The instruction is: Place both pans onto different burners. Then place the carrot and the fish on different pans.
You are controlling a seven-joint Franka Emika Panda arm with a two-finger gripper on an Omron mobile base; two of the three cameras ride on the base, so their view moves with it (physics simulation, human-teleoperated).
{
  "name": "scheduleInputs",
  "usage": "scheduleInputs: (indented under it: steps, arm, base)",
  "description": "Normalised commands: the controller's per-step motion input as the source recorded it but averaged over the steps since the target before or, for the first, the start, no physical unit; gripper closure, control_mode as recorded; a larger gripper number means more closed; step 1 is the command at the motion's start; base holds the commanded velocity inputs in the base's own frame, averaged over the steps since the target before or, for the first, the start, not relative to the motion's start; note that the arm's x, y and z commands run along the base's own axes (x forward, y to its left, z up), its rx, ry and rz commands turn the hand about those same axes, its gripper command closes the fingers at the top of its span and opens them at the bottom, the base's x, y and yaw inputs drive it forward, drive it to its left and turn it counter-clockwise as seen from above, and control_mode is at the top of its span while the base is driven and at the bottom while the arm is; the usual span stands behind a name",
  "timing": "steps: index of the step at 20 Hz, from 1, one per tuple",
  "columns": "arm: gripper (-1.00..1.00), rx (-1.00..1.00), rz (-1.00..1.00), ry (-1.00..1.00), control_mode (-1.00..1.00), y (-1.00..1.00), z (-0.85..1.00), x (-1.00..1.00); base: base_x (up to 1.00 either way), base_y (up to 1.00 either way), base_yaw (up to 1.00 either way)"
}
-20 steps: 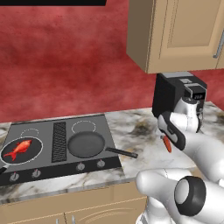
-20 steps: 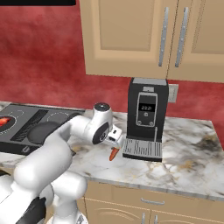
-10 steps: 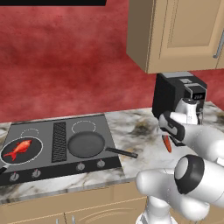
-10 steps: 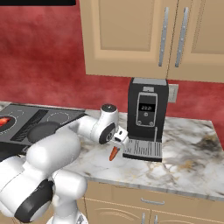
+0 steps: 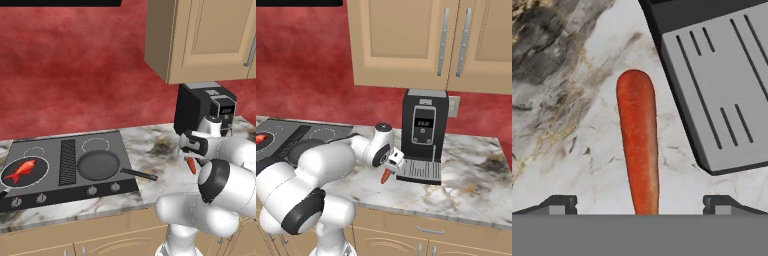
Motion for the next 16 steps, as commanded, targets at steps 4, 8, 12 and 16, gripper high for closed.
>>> scheduleInputs:
  steps: [4, 8, 12, 16]
  arm:
    - [-1.00, 0.00, -0.02, 0.00, -1.00, 0.00, -0.22, 0.09]
    - [-1.00, 0.00, -0.03, 0.01, -1.00, 0.00, -0.22, 0.05]
    - [-1.00, 0.00, -0.03, 0.01, -1.00, 0.00, -0.20, 0.03]
    - [-1.00, 0.00, -0.04, 0.01, -1.00, 0.00, -0.18, 0.05]
  base:
    - [0.00, 0.00, 0.00]
    - [0.00, 0.00, 0.00]
    - [0.00, 0.00, 0.00]
    - [0.00, 0.00, 0.00]
